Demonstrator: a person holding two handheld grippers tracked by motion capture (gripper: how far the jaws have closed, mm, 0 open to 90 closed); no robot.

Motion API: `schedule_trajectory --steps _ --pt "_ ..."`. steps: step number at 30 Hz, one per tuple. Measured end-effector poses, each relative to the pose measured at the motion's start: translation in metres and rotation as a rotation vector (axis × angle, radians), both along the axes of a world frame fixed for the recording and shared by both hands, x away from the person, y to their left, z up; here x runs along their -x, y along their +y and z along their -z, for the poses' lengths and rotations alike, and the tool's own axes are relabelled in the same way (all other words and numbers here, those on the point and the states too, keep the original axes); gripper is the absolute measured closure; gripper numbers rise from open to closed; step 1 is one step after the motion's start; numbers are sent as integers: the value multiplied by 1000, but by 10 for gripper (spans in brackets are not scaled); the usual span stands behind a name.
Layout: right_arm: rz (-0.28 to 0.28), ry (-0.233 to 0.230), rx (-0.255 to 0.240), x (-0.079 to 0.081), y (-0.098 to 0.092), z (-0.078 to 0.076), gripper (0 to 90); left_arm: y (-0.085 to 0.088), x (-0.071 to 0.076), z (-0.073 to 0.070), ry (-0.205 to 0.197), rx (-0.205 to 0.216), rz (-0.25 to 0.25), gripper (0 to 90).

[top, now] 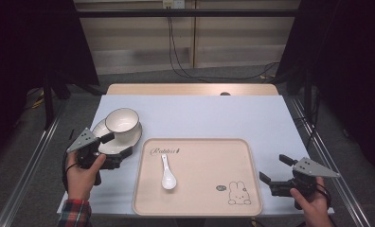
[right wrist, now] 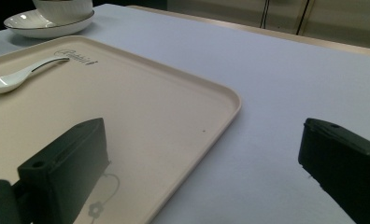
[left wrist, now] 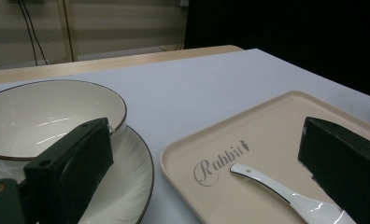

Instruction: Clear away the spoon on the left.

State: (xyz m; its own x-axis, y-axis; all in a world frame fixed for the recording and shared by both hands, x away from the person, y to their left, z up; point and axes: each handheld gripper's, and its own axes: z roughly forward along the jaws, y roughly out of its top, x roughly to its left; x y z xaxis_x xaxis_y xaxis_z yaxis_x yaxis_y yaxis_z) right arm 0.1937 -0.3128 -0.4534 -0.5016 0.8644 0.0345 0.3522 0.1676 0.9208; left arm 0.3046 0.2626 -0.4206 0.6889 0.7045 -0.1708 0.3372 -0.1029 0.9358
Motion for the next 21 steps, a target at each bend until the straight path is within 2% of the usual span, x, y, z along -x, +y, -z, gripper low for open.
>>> schedule_trajectory --steps 7,8,13,15,18,21 --pt "7 -3 0 0 -1 0 10 8 0 0 -7 4 1 31" --pt "6 -5 1 0 -2 0 10 8 0 -1 -6 -3 -16 31" --pt "4 -3 1 0 -2 0 10 13 1 -2 -11 -7 -27 31" --pt "3 -4 1 0 -2 0 10 15 1 -2 -17 2 -13 32" --pt "6 -6 -1 0 -3 -1 10 19 2 -2 -16 2 -42 31" --pt "6 -3 -3 0 -4 0 10 22 1 -1 -18 5 -39 32"
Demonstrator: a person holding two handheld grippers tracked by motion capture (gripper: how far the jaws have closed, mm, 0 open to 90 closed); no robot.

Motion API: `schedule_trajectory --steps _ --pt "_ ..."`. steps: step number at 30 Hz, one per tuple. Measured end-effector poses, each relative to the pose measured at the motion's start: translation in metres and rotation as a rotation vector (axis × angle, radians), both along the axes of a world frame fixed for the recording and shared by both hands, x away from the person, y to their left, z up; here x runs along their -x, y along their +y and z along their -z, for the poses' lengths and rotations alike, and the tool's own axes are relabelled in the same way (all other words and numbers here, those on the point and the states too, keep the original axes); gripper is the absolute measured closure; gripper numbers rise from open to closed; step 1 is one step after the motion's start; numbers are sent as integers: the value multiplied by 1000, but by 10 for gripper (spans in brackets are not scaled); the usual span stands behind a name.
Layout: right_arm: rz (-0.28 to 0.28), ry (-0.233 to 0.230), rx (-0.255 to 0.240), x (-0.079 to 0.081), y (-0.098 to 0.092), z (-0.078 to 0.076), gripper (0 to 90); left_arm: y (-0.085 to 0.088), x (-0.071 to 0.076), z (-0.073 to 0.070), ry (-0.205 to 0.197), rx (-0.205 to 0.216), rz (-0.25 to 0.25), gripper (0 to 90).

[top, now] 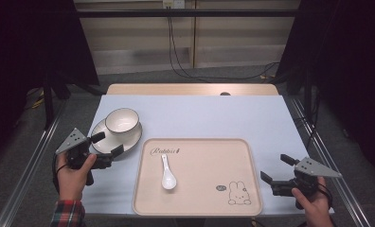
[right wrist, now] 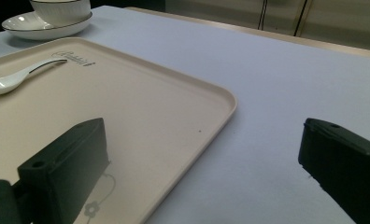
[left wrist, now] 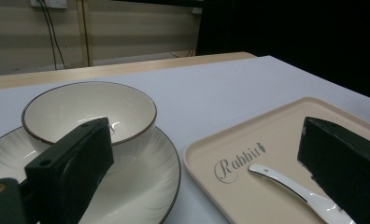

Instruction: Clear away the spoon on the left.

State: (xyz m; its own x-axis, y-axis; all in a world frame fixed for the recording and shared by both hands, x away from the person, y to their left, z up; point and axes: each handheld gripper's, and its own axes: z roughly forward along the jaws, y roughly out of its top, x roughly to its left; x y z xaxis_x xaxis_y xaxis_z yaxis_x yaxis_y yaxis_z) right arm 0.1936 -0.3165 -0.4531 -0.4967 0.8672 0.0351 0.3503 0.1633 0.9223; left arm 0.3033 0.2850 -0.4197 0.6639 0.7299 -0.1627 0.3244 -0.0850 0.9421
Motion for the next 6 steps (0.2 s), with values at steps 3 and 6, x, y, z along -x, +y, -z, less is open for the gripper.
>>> schedule_trajectory --steps 3,6 --pt "5 0 -1 -1 0 0 10 0 0 1 4 -2 -7 32" --pt "4 4 3 -3 1 1 10 0 0 2 8 -9 -7 33"
